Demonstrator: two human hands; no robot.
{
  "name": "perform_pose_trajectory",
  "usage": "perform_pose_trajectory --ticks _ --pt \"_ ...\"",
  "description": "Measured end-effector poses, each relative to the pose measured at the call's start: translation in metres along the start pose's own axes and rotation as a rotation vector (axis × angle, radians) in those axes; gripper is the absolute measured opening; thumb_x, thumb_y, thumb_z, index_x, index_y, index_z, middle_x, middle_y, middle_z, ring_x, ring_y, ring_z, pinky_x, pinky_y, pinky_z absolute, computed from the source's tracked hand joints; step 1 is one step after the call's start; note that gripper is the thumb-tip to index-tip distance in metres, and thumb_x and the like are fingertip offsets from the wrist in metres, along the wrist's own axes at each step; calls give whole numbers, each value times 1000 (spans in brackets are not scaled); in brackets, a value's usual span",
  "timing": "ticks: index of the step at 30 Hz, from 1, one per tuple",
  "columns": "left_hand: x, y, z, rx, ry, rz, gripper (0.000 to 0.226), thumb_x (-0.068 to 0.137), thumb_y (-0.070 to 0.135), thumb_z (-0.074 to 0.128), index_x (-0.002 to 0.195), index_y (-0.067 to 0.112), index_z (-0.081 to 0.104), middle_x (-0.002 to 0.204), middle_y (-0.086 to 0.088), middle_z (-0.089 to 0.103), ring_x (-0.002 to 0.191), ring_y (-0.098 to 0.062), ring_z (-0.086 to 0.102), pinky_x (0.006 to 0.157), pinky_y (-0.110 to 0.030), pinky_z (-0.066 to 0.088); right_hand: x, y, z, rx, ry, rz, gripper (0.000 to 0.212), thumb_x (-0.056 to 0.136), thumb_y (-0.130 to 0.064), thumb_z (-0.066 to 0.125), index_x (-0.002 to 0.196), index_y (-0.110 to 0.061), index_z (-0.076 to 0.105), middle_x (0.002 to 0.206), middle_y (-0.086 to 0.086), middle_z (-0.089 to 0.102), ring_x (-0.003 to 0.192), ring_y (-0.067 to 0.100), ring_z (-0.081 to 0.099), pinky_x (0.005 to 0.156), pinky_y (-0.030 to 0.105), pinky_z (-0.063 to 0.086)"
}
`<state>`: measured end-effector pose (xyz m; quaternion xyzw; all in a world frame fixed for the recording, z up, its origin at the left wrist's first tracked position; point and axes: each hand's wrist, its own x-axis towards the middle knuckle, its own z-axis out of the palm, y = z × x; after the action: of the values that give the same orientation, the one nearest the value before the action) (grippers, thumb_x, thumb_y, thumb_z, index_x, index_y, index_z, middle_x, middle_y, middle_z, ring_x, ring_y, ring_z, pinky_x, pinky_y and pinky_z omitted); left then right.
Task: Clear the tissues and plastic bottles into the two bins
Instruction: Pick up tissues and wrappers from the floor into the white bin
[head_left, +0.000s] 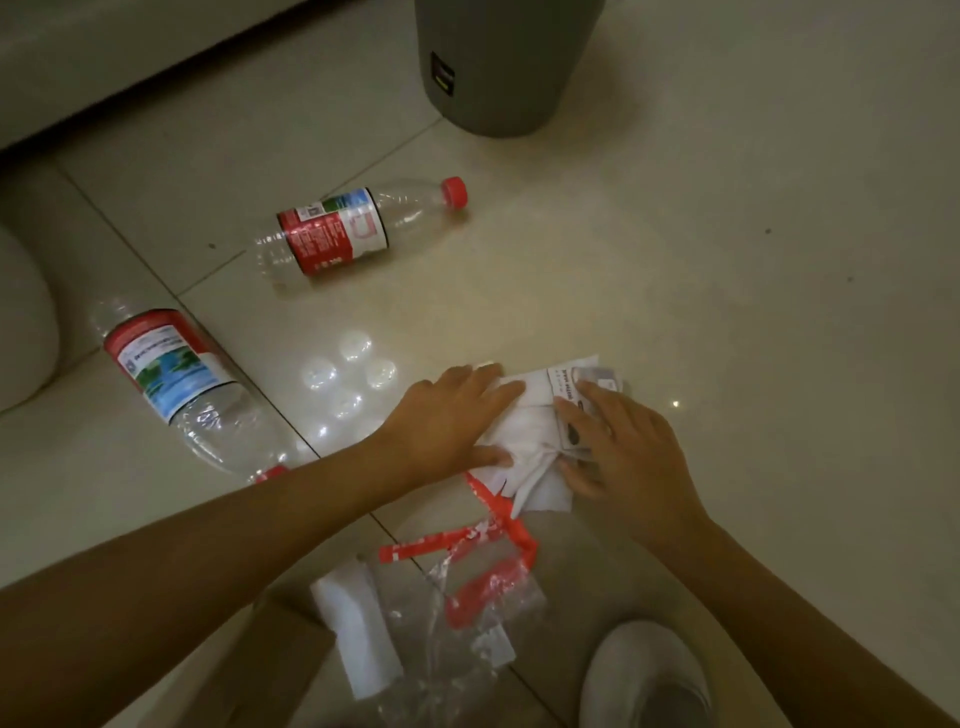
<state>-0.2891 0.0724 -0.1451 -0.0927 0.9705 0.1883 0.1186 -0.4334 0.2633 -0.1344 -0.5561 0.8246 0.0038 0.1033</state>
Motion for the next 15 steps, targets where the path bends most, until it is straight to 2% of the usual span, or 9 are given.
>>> perform_pose_trajectory --ticks 1,3,5,7,9,12,13,15 --pt "2 0 2 19 24 20 77 82 59 58 146 23 31 150 -10 32 132 -31 38 86 -44 50 0 0 0 4 -9 23 62 86 -54 40 136 -19 46 141 16 49 122 36 53 95 51 47" --pt "6 -1 4 56 101 84 59 80 50 64 129 18 54 131 -13 54 110 -35 57 65 -43 55 1 1 1 13 -32 46 66 85 -57 39 138 -18 47 142 15 47 124 36 51 95 52 47" --pt "8 -3 2 74 153 132 44 82 47 49 109 16 64 111 -9 65 85 -31 65 49 -37 53 3 2 2 26 -50 56 69 84 -59 43 139 -18 44 143 15 46 125 36 50 94 53 47" --pt "8 -7 -3 33 195 123 45 82 44 35 100 16 66 101 -4 67 74 -27 65 44 -33 50 5 2 2 43 -67 83 74 81 -62 47 141 -20 39 147 13 41 130 36 45 97 54 45" --pt "5 -11 -11 -27 264 98 41 85 39 37 99 17 69 97 -2 69 72 -25 66 44 -32 50 7 0 2 66 -117 123 82 79 -69 43 147 -26 27 154 9 29 138 34 34 104 54 38" --pt "-4 -22 -23 -36 373 67 21 83 26 63 102 18 71 99 -1 71 73 -24 68 44 -29 49 12 -4 3 104 -215 150 98 70 -87 23 151 -33 7 160 5 11 145 28 18 109 54 31" --pt "-8 -27 -26 -37 380 51 25 79 21 72 104 19 71 100 -1 71 75 -24 69 45 -29 49 14 -7 2 115 -230 145 103 66 -91 18 151 -34 4 161 4 7 146 27 15 109 55 31" --pt "-14 -37 -29 -35 388 32 33 77 16 77 109 20 70 105 -1 71 81 -25 70 47 -30 50 19 -13 3 134 -243 132 109 61 -95 13 150 -35 -4 161 3 2 147 26 11 110 57 28"
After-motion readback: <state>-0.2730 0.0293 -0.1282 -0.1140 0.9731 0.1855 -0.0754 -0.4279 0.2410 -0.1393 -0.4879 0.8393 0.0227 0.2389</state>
